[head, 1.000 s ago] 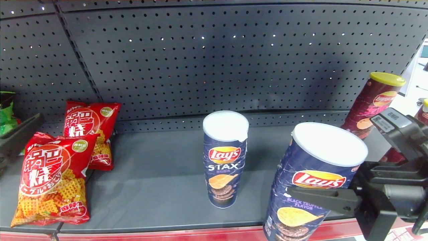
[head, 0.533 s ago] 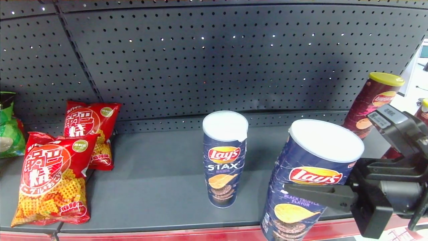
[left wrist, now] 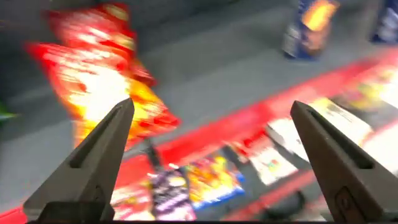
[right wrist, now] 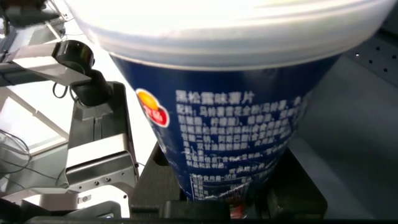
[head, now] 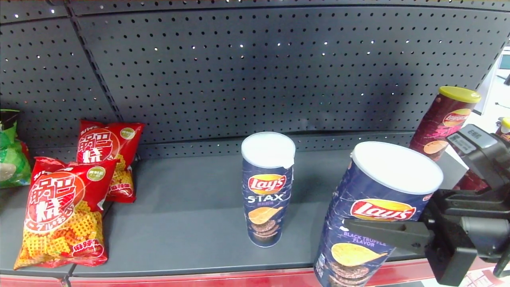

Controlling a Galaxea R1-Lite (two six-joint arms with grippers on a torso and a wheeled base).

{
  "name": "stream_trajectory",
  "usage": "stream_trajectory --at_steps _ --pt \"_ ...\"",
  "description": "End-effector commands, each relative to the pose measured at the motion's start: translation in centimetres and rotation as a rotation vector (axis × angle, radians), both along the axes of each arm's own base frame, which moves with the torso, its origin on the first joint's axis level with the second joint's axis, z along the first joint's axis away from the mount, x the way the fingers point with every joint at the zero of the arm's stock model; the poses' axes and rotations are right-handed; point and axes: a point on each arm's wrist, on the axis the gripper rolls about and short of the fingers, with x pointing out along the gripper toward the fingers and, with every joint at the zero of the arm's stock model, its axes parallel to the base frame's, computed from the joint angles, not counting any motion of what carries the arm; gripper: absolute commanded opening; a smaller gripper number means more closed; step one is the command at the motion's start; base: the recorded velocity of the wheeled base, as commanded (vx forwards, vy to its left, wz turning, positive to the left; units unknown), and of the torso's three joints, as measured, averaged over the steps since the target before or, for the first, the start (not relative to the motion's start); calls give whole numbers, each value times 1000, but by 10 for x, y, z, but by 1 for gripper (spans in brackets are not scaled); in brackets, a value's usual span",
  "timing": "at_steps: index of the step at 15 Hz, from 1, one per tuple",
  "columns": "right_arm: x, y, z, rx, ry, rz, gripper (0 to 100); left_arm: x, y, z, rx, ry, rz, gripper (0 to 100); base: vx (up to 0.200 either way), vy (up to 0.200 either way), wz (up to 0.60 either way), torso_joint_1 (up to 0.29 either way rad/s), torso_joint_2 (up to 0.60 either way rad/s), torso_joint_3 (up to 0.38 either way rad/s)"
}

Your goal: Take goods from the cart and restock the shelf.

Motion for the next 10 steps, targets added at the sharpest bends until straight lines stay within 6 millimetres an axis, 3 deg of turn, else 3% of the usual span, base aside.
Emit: stream_trajectory --at_steps 1,4,6,7,10 --pt "-5 -4 1 8 -9 -2 0 7 -2 -15 -3 58 -63 100 0 0 0 0 0 0" --pt "-8 -8 3 14 -16 -11 0 15 -3 -37 -10 149 -113 100 0 0 0 0 0 0" --pt "-8 -9 4 17 -20 -16 0 17 -1 -60 -15 165 141 100 0 0 0 0 0 0" --pt "-8 -9 4 18 -21 -16 0 18 0 -62 -39 163 192 100 0 0 0 0 0 0" --pt "-10 -10 5 22 -28 -19 0 38 3 -71 -98 -44 348 100 0 0 0 0 0 0"
